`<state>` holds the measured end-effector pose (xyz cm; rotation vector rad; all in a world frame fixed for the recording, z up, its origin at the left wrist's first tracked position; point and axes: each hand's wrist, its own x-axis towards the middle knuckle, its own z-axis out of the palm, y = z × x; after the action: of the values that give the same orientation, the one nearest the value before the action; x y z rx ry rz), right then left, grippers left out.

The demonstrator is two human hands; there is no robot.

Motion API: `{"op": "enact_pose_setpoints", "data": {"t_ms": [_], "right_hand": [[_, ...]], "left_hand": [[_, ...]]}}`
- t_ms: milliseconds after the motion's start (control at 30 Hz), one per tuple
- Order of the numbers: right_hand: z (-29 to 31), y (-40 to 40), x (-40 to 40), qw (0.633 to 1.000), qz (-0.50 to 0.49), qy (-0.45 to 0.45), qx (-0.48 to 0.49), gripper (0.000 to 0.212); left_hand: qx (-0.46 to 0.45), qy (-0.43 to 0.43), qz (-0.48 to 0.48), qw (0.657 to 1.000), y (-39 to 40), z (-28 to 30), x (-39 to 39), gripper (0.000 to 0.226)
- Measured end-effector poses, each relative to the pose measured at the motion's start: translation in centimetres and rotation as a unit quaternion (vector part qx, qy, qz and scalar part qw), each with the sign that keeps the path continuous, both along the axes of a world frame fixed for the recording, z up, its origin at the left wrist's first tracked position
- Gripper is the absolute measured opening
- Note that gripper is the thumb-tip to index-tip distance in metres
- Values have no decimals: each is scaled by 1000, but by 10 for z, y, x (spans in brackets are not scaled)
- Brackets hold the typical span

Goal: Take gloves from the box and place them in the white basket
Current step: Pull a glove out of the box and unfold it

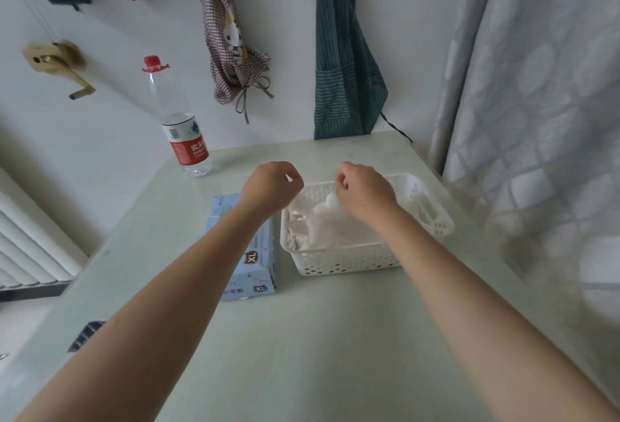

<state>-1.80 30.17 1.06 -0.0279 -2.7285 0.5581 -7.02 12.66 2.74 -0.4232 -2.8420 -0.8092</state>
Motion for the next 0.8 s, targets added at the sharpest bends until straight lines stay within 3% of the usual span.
{"op": "enact_pose_setpoints", "data": {"t_ms": [200,367,500,633,800], "right_hand": [[0,-87,-18,987,122,-51,-87,12],[-6,-136,-28,974,188,-126,10,22],[-13,-157,-32,960,176,-202,85,26],[-15,-164,-33,970,161,-162,87,25],[0,-165,-32,989,125,-83,-12,14]], "left_hand": [[-23,-60,76,995,-84,-13,-3,6],[-30,-75,63,995,-120,-27,1,6],[-7,-99,53,994,-134,-35,3,8],[25,-105,37,993,-140,-39,6,8],[80,-124,17,989,-145,-37,10,14]]}}
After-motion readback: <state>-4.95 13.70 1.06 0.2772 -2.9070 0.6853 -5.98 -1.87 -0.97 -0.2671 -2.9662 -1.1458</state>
